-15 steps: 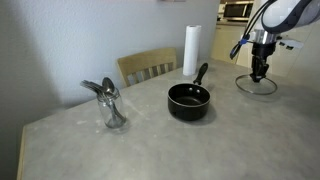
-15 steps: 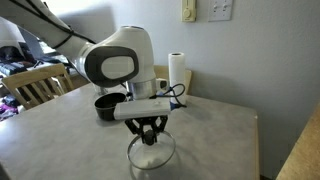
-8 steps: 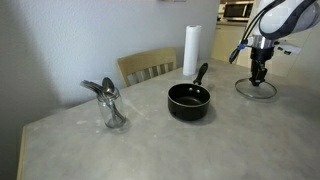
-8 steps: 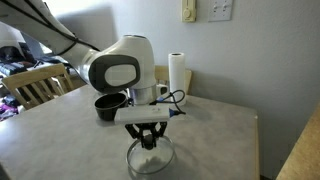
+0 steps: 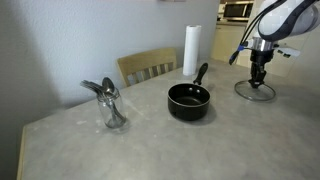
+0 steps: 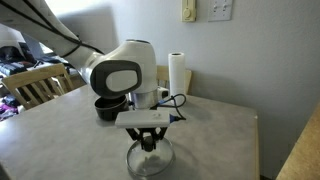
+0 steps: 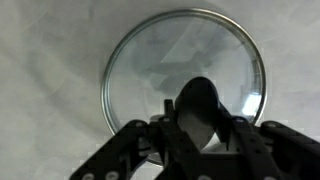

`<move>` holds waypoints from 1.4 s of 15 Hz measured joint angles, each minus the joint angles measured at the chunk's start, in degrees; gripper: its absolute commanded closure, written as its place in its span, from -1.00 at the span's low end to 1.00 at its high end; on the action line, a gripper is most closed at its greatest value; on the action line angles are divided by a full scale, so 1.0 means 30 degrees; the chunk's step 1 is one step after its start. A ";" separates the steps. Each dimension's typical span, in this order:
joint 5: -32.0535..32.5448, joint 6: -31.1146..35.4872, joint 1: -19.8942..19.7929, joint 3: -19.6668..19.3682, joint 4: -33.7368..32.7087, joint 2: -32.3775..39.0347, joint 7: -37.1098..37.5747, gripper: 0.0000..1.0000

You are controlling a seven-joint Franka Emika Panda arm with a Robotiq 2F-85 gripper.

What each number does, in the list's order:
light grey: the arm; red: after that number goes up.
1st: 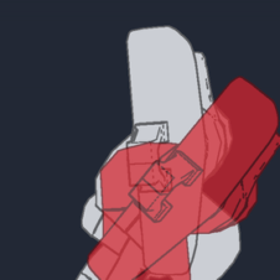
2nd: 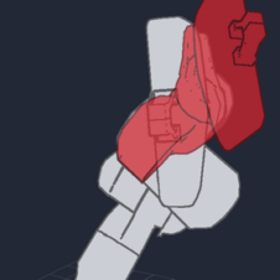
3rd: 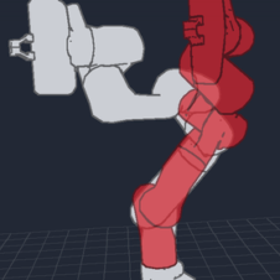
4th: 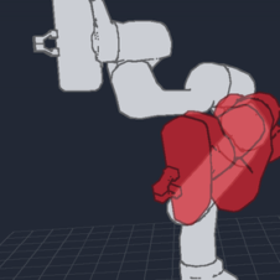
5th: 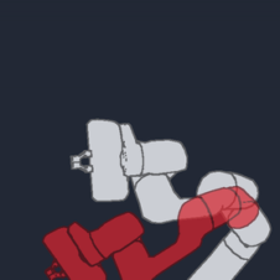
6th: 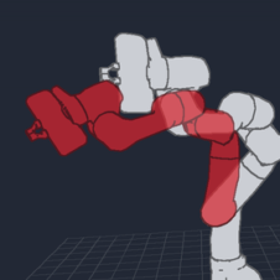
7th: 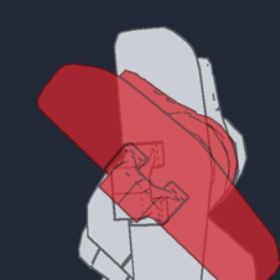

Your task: Take the lid off of the pot and put it on the table

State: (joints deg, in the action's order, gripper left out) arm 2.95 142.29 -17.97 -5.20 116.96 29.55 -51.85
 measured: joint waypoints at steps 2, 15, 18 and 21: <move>-0.0002 0.0491 -0.0158 0.0195 0.0008 0.0084 -0.0449 0.72; -0.2716 0.1502 -0.1913 0.1785 0.0007 0.0280 -0.4218 0.72; -0.3065 0.1502 -0.2015 0.1833 0.0007 0.0293 -0.4389 -0.30; -0.3067 0.1502 -0.2014 0.1833 0.0007 0.0295 -0.4389 -0.71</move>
State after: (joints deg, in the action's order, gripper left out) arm -6.25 146.79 -24.01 0.29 116.99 30.44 -65.02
